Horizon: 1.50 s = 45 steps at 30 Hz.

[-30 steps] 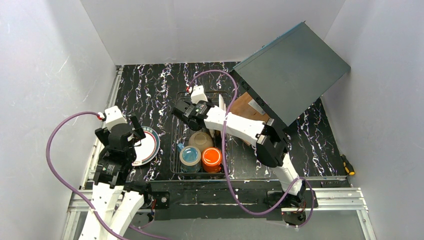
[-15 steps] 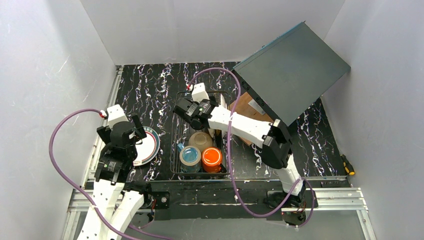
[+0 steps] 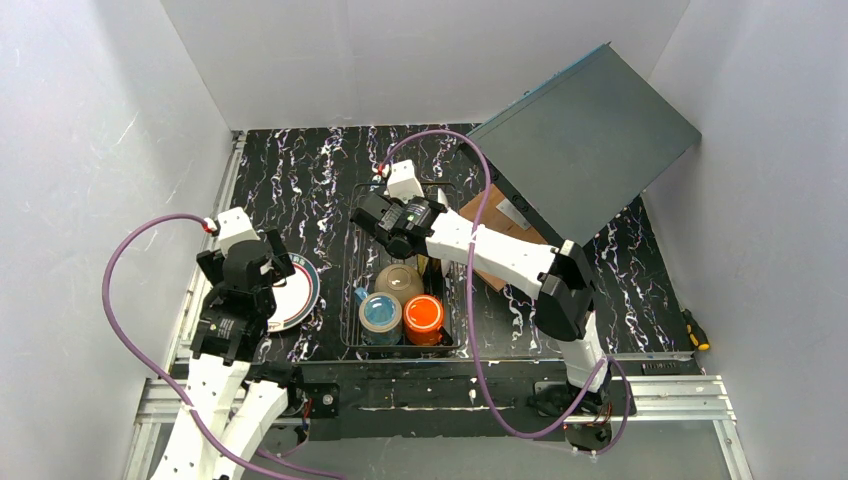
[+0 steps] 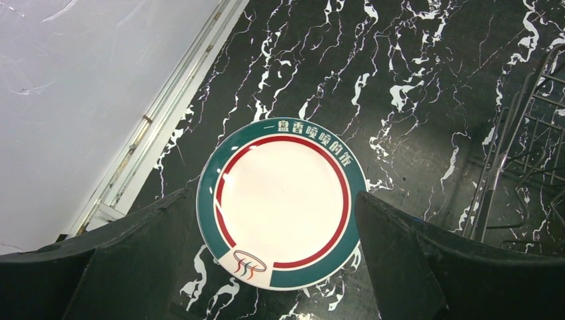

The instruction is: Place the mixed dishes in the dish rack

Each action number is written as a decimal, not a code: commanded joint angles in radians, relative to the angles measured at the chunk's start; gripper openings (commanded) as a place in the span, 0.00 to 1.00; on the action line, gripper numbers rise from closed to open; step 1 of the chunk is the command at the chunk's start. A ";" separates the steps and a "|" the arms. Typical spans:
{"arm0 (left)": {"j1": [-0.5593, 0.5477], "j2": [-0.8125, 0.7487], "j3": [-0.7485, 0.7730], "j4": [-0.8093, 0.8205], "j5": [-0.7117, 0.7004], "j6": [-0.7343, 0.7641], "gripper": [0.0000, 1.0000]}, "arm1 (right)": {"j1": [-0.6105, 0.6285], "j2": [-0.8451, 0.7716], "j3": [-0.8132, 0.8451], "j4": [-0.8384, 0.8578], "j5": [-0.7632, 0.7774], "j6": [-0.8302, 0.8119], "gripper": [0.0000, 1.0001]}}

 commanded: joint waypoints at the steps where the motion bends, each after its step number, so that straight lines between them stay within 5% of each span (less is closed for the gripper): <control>1: -0.001 0.014 0.000 0.014 -0.012 0.007 0.89 | -0.003 -0.059 0.016 -0.029 0.042 -0.026 0.29; 11: -0.001 0.030 0.005 0.015 0.004 0.006 0.88 | 0.011 -0.125 -0.003 0.039 -0.026 -0.099 0.56; 21: 0.000 0.035 0.003 0.014 -0.001 0.010 0.88 | 0.044 -0.147 0.012 0.066 -0.054 -0.126 0.60; 45: 0.002 0.331 0.036 -0.027 0.083 -0.051 0.92 | 0.044 -0.478 -0.409 0.392 -0.076 -0.195 0.77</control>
